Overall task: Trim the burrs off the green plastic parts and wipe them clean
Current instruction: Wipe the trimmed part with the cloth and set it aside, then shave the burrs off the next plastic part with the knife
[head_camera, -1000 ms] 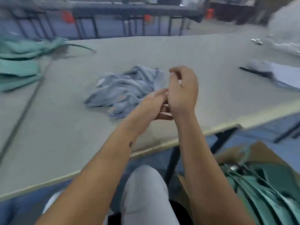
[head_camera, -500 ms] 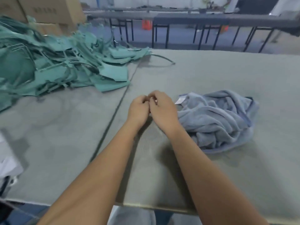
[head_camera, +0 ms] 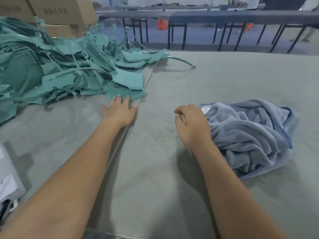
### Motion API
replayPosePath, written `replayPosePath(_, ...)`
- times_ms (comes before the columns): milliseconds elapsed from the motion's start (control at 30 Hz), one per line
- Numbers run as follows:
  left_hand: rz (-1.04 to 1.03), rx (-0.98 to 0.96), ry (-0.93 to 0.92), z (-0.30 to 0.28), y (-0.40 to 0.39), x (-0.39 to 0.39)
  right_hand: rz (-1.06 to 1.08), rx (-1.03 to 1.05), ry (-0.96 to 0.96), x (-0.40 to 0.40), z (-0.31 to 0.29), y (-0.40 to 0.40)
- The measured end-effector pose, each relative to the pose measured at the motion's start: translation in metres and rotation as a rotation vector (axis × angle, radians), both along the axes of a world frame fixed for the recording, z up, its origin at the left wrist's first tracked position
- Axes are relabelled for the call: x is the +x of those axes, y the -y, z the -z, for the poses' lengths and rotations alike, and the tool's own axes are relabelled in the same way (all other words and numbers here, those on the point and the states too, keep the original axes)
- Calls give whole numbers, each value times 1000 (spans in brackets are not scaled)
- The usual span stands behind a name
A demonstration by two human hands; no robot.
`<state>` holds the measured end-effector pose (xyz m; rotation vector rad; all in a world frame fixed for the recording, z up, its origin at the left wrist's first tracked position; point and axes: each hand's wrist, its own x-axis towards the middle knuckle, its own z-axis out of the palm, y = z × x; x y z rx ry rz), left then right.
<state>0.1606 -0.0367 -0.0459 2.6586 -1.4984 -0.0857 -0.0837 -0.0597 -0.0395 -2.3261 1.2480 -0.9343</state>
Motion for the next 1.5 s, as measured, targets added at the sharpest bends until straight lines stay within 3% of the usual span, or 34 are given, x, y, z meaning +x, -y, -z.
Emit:
replayPosePath(167,-61,-126,154,-32,-29,19,-34,23,16,1,1,-3)
replayPosePath(300,-216,-67,43,-52,-37,39,-73,-7,-92,4,1,-6)
replayPosePath(433,-254,-120,-128,-28,-37,19,-81,-34,-209,3,-2,-9)
replayPosePath(600,-217,-219,-313,-16,-32,25,132,-35,-306,3,-1,-13)
replayPosePath(700,-353,-227,-365,-30,-36,32,234,-65,-354,1,-3,-13)
replayPosePath(767,-450,-253,-547,-40,-42,36,263,-29,-339,-2,-4,-11)
replayPosePath(967,-564,-758,-1849,-63,-62,40,236,-15,-360,-7,0,-9)
replayPosePath(1100,-480,-1098,-2395,-82,-72,11,218,-44,-383,-8,-3,-12)
replayPosePath(1200,-373,-1232,-2524,-90,-64,-28,272,-188,-358,-11,-9,-13)
replayPosePath(1300,-341,-1153,-2585,-87,-49,-72,276,-418,-273,-24,-17,-14)
replayPosePath(1433,-327,-1072,-2489,-69,-25,-135,248,-467,-522,-55,-14,-5)
replayPosePath(1500,-314,-1037,-2489,-59,-15,-160,285,-461,-553,-75,-15,2)
